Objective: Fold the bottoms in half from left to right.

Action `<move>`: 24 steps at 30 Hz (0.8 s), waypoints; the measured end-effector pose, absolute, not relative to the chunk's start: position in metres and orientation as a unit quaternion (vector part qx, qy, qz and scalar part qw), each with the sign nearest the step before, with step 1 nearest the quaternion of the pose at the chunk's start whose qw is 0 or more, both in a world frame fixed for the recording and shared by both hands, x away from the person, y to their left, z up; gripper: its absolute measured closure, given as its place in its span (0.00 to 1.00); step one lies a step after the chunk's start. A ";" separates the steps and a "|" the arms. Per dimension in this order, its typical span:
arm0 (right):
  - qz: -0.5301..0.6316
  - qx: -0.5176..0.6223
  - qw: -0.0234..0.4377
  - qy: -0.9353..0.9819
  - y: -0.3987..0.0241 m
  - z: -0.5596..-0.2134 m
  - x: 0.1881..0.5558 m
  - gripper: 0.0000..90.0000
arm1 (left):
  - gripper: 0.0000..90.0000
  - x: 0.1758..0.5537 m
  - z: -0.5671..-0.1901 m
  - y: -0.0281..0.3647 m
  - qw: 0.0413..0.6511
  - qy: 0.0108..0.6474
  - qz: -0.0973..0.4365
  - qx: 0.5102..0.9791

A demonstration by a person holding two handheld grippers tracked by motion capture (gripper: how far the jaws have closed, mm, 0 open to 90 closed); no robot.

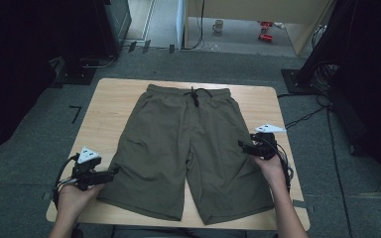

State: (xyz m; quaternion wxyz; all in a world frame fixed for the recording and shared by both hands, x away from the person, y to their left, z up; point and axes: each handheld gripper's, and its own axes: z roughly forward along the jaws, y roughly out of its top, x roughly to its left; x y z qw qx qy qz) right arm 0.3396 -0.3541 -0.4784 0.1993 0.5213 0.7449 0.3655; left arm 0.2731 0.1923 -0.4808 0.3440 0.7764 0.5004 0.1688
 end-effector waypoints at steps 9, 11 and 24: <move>0.375 0.510 0.195 0.749 -0.332 -0.467 0.357 0.44 | 0.27 0.266 -0.488 0.193 0.338 0.498 0.163 0.782; 0.376 0.509 0.194 0.750 -0.330 -0.466 0.359 0.44 | 0.28 0.265 -0.490 0.193 0.334 0.497 0.164 0.784; 0.379 0.488 0.173 0.767 -0.296 -0.458 0.385 0.45 | 0.36 0.262 -0.498 0.194 0.320 0.504 0.137 0.791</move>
